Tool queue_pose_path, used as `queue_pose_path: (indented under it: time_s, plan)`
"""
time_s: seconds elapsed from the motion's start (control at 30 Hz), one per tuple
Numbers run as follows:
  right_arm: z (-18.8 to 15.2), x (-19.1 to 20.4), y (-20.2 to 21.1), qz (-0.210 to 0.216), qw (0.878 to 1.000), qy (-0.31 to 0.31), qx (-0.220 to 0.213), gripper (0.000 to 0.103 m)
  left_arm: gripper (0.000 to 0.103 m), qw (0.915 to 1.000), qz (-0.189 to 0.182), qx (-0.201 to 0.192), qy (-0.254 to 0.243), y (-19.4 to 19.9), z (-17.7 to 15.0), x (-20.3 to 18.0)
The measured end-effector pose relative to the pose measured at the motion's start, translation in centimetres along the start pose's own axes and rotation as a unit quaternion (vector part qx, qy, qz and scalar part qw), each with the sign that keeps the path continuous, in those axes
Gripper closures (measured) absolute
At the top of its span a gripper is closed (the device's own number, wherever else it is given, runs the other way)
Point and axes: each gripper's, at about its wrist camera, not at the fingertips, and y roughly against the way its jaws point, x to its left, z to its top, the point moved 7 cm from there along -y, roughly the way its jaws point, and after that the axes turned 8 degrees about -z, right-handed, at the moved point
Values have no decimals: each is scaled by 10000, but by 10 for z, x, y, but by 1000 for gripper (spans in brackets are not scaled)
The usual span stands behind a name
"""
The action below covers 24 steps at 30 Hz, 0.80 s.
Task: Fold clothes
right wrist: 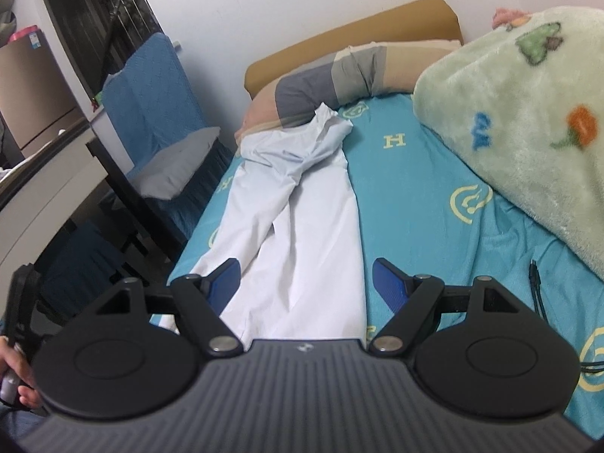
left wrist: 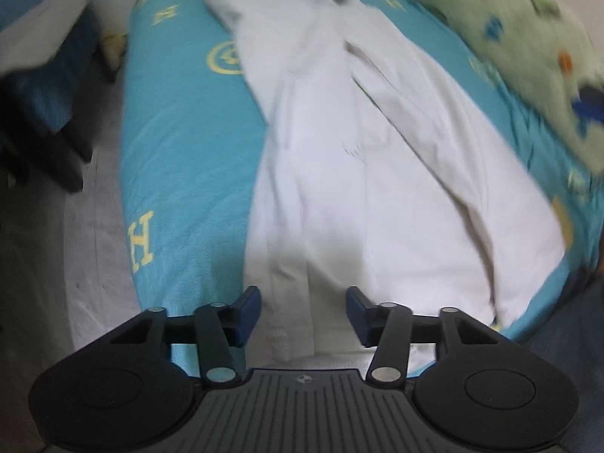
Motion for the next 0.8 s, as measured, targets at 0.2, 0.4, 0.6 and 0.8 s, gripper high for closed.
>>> queue_pose_path:
  time_s: [0.2,0.4,0.6,0.8]
  plan:
    - [-4,-3,-5,-14,9997,-186,149,25,95,9924,832,404,-805,-10,-7,-7]
    - [-1,-6,-1,-43,9996,-273,90,25,99,9909,918,-138,-970,44,5,-33]
    - [3,-24,6,-140,9985,-526,-12,25,100,9906,369,-975,-889,99,29,-113]
    - [7,-38,6,-395,9980,-482,-144,25,100,9891,-99,-1191,-864,93,49,-191]
